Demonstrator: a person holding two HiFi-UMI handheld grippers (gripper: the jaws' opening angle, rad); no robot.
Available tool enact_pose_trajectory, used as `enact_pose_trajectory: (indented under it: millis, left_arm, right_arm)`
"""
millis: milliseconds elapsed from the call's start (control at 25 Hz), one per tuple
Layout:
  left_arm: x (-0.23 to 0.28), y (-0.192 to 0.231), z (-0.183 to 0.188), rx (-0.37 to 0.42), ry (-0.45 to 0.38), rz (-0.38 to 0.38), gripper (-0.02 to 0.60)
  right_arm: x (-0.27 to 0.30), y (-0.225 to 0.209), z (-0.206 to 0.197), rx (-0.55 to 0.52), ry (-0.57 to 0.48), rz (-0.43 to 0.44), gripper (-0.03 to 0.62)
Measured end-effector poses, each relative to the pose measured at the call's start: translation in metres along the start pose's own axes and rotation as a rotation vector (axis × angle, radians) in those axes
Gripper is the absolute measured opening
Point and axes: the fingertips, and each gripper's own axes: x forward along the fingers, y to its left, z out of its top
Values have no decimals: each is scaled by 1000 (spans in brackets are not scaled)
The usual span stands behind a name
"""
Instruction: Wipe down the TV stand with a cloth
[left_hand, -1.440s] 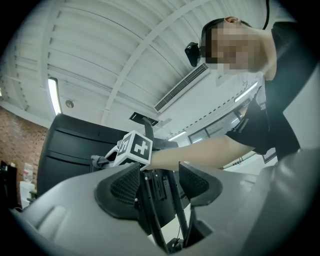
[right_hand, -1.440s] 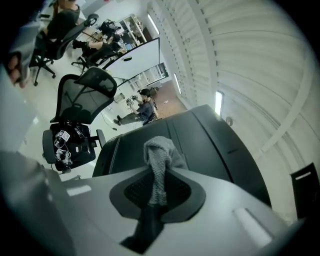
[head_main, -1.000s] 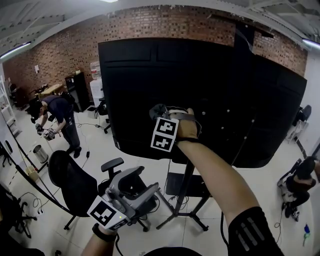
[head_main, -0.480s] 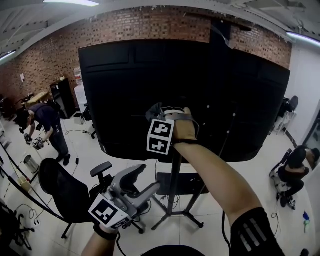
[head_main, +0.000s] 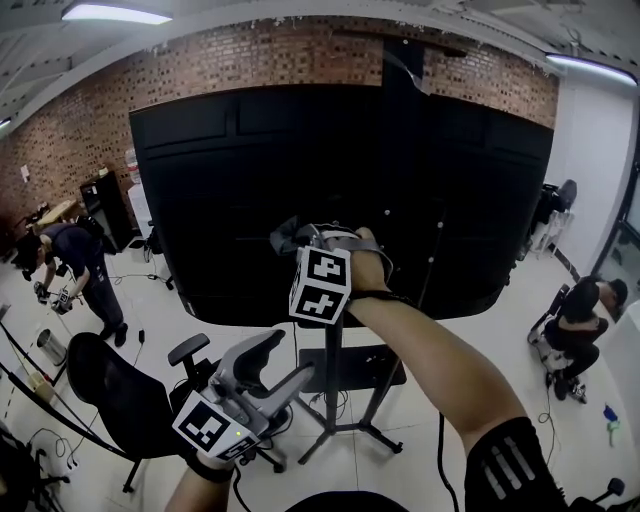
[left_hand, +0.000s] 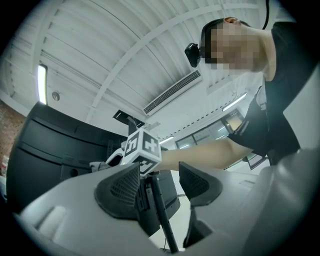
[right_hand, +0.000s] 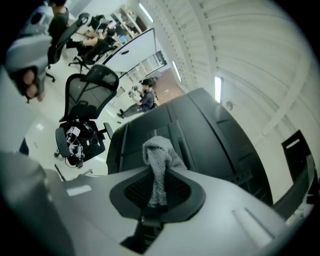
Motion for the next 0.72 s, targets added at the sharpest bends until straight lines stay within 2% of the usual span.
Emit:
enact_pose_trajectory:
  millis: [120, 320, 480, 720]
  left_arm:
    - [6, 1, -2, 2, -2, -6, 267]
    - [28, -12, -10, -8, 4, -48, 267]
    - [48, -26, -15, -14, 7, -80, 267]
    - [80, -50, -21, -15, 13, -112, 267]
  right_arm:
    - [-37, -7, -5, 77, -92, -35, 33]
    - [-92, -21, -50, 146, -135, -119, 32]
    - [-125, -35, -105, 182, -107, -190, 32]
    - [-156, -48, -193, 239, -26, -245, 33]
